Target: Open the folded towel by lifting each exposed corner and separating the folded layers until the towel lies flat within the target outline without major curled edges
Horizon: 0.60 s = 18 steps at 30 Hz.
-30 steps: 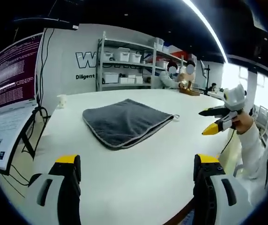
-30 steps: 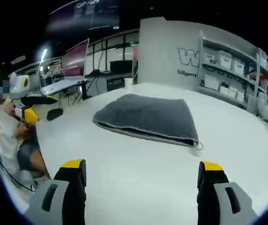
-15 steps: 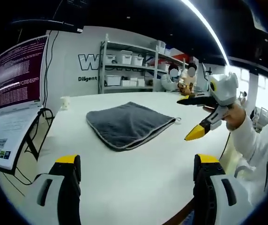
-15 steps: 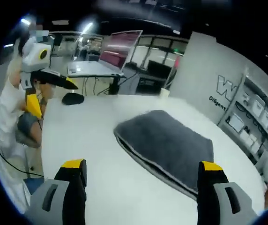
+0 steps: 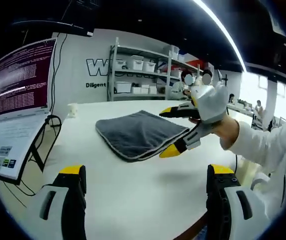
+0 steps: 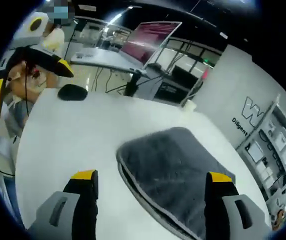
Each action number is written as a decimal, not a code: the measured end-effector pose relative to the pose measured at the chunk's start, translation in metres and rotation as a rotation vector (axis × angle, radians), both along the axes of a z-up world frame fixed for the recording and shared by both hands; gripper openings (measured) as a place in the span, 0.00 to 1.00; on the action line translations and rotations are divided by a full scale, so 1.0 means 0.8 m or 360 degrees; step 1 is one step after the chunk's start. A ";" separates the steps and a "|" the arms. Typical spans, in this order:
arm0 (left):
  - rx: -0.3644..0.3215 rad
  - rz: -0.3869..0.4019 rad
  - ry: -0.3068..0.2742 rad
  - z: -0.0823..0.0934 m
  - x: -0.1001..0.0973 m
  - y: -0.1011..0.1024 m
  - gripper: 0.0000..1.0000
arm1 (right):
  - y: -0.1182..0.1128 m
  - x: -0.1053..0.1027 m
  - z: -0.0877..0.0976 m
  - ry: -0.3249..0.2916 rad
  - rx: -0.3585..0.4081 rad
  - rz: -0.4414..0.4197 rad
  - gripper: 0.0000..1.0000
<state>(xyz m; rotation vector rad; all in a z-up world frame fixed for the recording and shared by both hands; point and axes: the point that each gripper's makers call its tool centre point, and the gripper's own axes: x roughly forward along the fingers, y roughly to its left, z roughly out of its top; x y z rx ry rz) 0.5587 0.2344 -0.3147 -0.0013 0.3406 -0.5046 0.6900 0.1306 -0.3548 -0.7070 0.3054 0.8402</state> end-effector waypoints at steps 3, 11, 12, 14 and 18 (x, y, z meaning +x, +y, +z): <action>0.0000 0.0004 -0.0003 0.000 0.000 0.001 1.00 | 0.009 0.004 -0.007 -0.0038 -0.0031 0.0035 0.76; -0.0006 -0.0018 0.0006 -0.002 0.001 -0.004 1.00 | 0.040 0.009 -0.028 -0.0084 -0.0105 0.0135 0.65; -0.0007 -0.0024 0.0005 -0.002 0.000 -0.006 1.00 | 0.045 0.010 -0.031 -0.0091 -0.0115 0.0142 0.63; -0.0007 -0.0030 0.0003 -0.001 0.000 -0.007 1.00 | 0.050 0.010 -0.036 -0.0087 -0.0127 0.0162 0.61; -0.0010 -0.0030 0.0000 -0.001 -0.001 -0.008 1.00 | 0.057 0.011 -0.046 -0.0078 -0.0158 0.0176 0.55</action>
